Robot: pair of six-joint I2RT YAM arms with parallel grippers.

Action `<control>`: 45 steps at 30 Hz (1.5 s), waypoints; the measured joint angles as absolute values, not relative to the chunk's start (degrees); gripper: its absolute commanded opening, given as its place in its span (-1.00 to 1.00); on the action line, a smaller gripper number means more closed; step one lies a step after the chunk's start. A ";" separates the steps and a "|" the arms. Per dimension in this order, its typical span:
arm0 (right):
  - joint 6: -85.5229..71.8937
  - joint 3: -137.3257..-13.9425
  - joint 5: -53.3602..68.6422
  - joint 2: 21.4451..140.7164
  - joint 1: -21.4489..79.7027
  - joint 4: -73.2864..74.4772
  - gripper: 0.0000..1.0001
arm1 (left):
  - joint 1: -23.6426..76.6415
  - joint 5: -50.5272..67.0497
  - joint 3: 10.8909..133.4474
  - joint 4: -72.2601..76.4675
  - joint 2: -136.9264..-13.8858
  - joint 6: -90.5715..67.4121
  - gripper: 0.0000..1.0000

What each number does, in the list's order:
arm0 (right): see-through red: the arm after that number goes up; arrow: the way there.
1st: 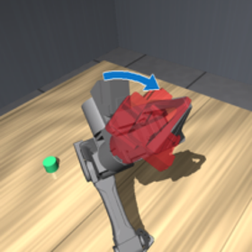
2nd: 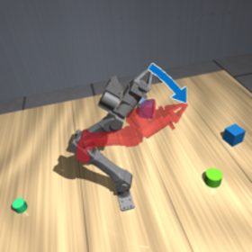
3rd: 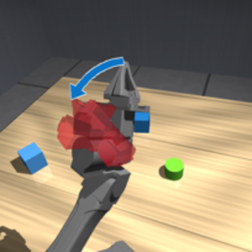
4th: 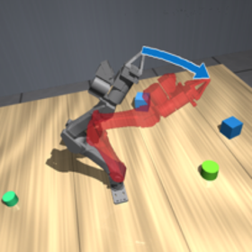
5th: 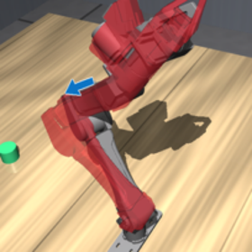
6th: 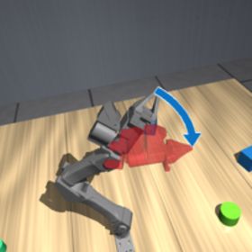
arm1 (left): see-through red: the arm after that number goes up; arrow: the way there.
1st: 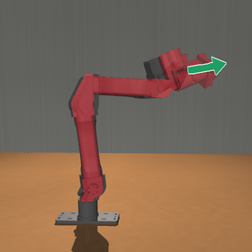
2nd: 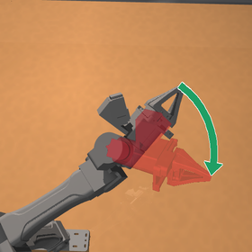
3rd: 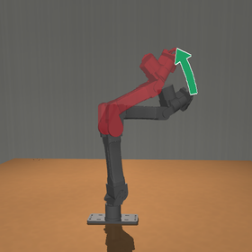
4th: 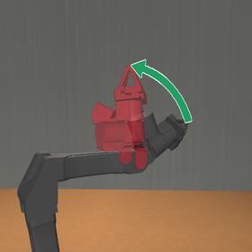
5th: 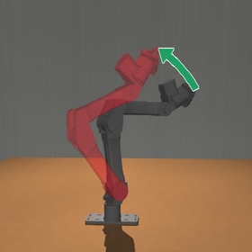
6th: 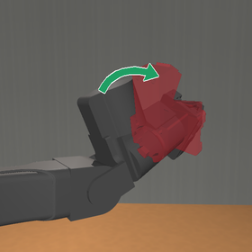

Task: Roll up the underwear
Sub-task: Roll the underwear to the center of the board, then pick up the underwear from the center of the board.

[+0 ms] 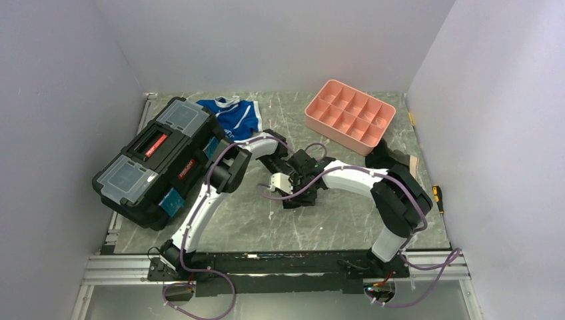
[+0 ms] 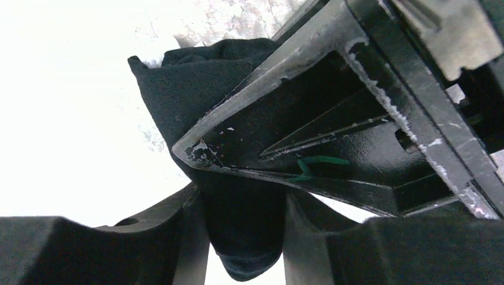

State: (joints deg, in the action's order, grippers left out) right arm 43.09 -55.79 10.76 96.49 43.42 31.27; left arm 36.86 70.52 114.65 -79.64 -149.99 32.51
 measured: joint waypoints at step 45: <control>50.57 -67.83 43.13 109.43 32.91 47.59 -1.00 | 28.58 58.17 87.70 -54.94 -128.09 13.85 0.45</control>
